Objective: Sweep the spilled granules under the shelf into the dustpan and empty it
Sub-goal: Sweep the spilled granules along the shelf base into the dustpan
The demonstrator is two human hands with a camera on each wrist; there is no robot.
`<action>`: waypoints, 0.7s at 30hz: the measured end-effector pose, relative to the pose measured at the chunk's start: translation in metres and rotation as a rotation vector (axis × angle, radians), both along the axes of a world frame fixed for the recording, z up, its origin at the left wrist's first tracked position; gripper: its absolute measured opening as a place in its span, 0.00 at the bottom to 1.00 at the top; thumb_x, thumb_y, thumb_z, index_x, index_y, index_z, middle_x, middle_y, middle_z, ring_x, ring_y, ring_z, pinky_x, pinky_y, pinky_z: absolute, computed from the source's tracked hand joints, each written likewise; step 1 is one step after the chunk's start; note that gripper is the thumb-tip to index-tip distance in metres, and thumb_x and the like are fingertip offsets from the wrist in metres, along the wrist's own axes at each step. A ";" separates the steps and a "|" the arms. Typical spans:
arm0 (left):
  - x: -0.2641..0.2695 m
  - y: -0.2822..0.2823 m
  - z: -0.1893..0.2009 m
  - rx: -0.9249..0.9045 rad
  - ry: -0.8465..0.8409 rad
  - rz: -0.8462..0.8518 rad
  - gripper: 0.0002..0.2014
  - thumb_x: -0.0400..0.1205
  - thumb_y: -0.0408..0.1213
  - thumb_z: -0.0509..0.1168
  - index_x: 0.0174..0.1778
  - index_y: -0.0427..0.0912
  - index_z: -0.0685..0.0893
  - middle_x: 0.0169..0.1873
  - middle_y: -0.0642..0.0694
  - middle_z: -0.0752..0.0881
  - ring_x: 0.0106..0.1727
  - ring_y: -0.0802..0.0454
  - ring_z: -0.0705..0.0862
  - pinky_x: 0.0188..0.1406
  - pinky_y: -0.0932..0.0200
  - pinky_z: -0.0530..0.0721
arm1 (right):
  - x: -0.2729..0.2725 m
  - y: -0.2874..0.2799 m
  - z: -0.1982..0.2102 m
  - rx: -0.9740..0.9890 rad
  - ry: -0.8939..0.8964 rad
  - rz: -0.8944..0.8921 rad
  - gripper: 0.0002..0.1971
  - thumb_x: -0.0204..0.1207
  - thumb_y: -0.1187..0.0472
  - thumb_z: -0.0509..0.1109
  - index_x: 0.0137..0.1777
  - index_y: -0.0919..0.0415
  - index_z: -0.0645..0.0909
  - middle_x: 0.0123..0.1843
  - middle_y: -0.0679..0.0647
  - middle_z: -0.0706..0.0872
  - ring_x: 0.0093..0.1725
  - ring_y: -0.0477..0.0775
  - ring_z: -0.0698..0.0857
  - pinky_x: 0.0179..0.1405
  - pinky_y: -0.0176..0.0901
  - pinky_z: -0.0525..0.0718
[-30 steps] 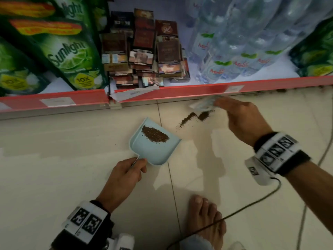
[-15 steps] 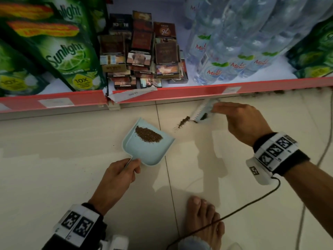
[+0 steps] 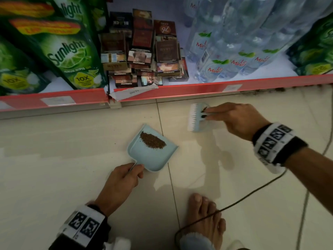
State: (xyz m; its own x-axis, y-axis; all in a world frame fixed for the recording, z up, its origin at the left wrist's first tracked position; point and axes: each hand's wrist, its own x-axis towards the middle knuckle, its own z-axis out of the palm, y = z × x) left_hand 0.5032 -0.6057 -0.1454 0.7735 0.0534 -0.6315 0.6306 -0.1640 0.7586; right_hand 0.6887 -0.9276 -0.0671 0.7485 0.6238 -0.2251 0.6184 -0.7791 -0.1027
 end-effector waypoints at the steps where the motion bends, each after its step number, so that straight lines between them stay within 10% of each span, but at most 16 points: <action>1: 0.000 0.000 0.000 -0.003 -0.001 -0.001 0.19 0.84 0.45 0.63 0.26 0.44 0.80 0.17 0.53 0.69 0.18 0.58 0.66 0.17 0.68 0.64 | 0.001 -0.012 0.005 -0.011 -0.025 -0.024 0.34 0.66 0.75 0.65 0.65 0.40 0.85 0.71 0.42 0.83 0.64 0.56 0.87 0.47 0.56 0.88; 12: 0.004 -0.005 0.003 0.005 -0.015 -0.054 0.19 0.85 0.44 0.62 0.29 0.39 0.79 0.17 0.53 0.68 0.17 0.58 0.64 0.15 0.69 0.61 | -0.004 0.067 -0.006 0.117 0.040 0.030 0.31 0.76 0.72 0.62 0.71 0.40 0.80 0.81 0.50 0.72 0.66 0.62 0.83 0.49 0.54 0.86; 15: 0.005 -0.003 0.002 0.010 -0.013 -0.046 0.19 0.85 0.44 0.62 0.29 0.39 0.80 0.16 0.53 0.69 0.17 0.59 0.64 0.14 0.69 0.62 | 0.000 0.058 -0.008 0.035 0.048 -0.001 0.29 0.77 0.68 0.62 0.70 0.35 0.79 0.67 0.52 0.78 0.59 0.60 0.83 0.38 0.47 0.76; 21: 0.008 -0.003 0.003 0.031 -0.048 -0.017 0.20 0.84 0.46 0.63 0.25 0.46 0.80 0.16 0.54 0.70 0.17 0.61 0.67 0.16 0.71 0.64 | 0.005 -0.014 0.012 0.038 -0.002 -0.237 0.26 0.72 0.70 0.65 0.62 0.42 0.87 0.43 0.55 0.80 0.49 0.68 0.84 0.44 0.59 0.85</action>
State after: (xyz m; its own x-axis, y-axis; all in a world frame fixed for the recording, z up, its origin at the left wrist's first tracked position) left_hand 0.5115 -0.6088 -0.1423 0.8042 0.0585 -0.5915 0.5901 -0.1981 0.7826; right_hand 0.6936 -0.9414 -0.0547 0.8754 0.4386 -0.2032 0.4190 -0.8981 -0.1333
